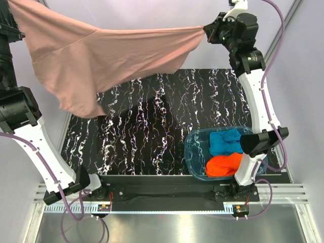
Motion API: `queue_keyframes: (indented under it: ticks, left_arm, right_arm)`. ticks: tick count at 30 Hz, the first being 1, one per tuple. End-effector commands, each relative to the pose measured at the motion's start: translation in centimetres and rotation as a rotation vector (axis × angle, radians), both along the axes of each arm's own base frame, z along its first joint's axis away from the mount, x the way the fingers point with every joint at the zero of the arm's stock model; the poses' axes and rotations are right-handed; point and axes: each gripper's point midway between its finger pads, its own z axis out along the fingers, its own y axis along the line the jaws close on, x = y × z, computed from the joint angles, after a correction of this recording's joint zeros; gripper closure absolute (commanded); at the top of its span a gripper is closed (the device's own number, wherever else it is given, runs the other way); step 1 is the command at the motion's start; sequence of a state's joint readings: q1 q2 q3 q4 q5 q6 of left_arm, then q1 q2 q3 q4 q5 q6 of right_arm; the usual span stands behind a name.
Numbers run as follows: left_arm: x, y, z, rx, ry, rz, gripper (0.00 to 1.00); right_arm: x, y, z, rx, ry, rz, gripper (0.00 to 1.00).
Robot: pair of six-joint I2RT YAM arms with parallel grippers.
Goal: Fold and stack the t-shirts
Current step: Fold the tshirt
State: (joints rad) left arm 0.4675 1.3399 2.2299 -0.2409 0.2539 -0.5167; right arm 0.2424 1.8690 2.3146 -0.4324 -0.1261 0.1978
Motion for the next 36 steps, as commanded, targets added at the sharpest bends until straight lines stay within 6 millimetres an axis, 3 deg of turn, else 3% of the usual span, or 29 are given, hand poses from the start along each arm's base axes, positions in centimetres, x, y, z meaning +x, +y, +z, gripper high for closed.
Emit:
queue_keyframes:
  ticks: [1, 3, 7, 10, 11, 13, 15, 16, 25, 29, 31, 32, 33, 34, 35, 36]
  left_arm:
    - [-1.0, -0.8, 2.2, 0.059, -0.078, -0.016, 1.00]
    - [-1.0, -0.8, 2.1, 0.069, -0.078, -0.017, 1.00]
    - [0.0, -0.6, 2.2, 0.075, -0.084, -0.032, 1.00]
    - [1.4, 0.0, 2.5, 0.065, -0.104, -0.053, 1.00]
    - [1.6, 0.0, 2.8, 0.065, -0.116, -0.061, 1.00]
    - [2.6, 0.5, 3.2, 0.058, -0.143, -0.075, 1.00]
    - [2.5, 0.5, 4.2, 0.064, -0.184, -0.087, 1.00]
    - [2.7, 0.6, 4.4, 0.065, -0.194, -0.092, 1.00]
    - [4.1, 1.8, 4.6, 0.065, -0.247, -0.145, 1.00]
    - [2.3, 0.9, 5.5, 0.084, -0.275, -0.166, 1.00]
    - [0.0, -0.5, 6.3, 0.103, -0.292, -0.169, 1.00]
    - [-0.7, -0.8, 6.5, 0.107, -0.293, -0.161, 1.00]
    - [-1.4, -1.1, 6.5, 0.112, -0.286, -0.148, 1.00]
    - [-4.4, -2.8, 7.4, 0.137, -0.317, -0.138, 1.00]
    - [-4.8, -2.9, 7.1, 0.134, -0.306, -0.124, 1.00]
    - [-5.7, -3.2, 6.9, 0.132, -0.296, -0.104, 1.00]
  right_arm:
    - [-4.1, -1.3, 6.9, 0.029, -0.152, -0.003, 1.00]
    - [-5.3, -1.5, 8.5, 0.050, -0.190, 0.000, 1.00]
    - [-5.8, -1.4, 10.3, 0.088, -0.234, 0.009, 1.00]
    - [-4.9, -0.9, 10.6, 0.098, -0.250, 0.024, 1.00]
    - [-3.7, -0.6, 9.8, 0.094, -0.239, 0.023, 1.00]
    - [-3.5, -0.6, 10.8, 0.103, -0.269, 0.026, 1.00]
    - [-2.2, -0.1, 10.3, 0.103, -0.272, 0.034, 1.00]
    - [-2.4, -0.1, 11.3, 0.110, -0.302, 0.037, 1.00]
    - [-1.5, 0.1, 13.3, 0.167, -0.401, 0.041, 1.00]
    - [-3.2, 0.1, 14.8, 0.164, -0.435, 0.060, 1.00]
    - [-3.9, 0.1, 14.9, 0.166, -0.431, 0.067, 1.00]
    - [-5.4, -0.1, 16.0, 0.172, -0.448, 0.075, 1.00]
    - [-5.4, 0.0, 15.3, 0.169, -0.426, 0.082, 1.00]
    - [-6.0, 0.0, 15.5, 0.167, -0.426, 0.090, 1.00]
    - [-8.2, -0.3, 16.9, 0.173, -0.458, 0.102, 1.00]
    - [-8.0, -0.2, 15.8, 0.170, -0.426, 0.107, 1.00]
